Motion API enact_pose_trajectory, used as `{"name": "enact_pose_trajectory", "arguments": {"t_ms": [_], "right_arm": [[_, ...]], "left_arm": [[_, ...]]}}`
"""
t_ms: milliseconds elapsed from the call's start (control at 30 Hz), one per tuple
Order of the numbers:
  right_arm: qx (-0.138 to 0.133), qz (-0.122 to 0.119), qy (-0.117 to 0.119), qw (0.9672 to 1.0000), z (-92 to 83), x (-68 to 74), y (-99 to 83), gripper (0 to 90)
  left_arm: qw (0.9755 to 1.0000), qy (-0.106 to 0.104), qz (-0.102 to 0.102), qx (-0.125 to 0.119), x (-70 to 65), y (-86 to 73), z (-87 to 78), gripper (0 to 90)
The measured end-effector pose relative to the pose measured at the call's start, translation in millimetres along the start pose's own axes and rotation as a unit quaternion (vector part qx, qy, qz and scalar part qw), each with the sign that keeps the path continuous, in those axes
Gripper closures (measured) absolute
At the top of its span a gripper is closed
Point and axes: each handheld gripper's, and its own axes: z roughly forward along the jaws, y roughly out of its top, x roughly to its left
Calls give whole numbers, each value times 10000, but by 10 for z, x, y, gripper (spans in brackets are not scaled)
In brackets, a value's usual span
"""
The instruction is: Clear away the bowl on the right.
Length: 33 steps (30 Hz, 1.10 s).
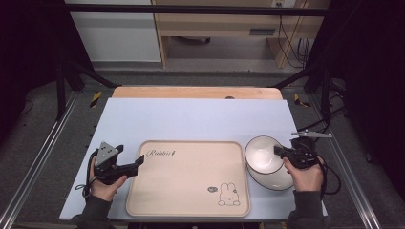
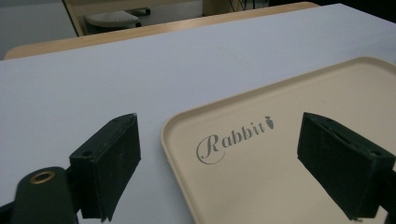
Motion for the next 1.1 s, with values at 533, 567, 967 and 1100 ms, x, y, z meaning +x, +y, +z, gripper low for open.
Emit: {"name": "enact_pose_trajectory", "arguments": {"t_ms": [533, 567, 967, 1100], "right_arm": [[-129, -216, 283, 9993, -29, 178, 53, 822], [-130, -217, 307, 9992, -25, 193, 58, 822], [-90, -399, 453, 9981, 29, 346, 99, 822], [-80, -452, 486, 9978, 51, 397, 110, 821]], "left_arm": [[10000, -13, 14, 10, -15, -4, 10, 128], [10000, -11, 17, 13, -15, -5, 11, 128], [10000, -30, 39, 35, -29, -10, 21, 128], [10000, -40, 33, 41, -26, -11, 23, 127]]}}
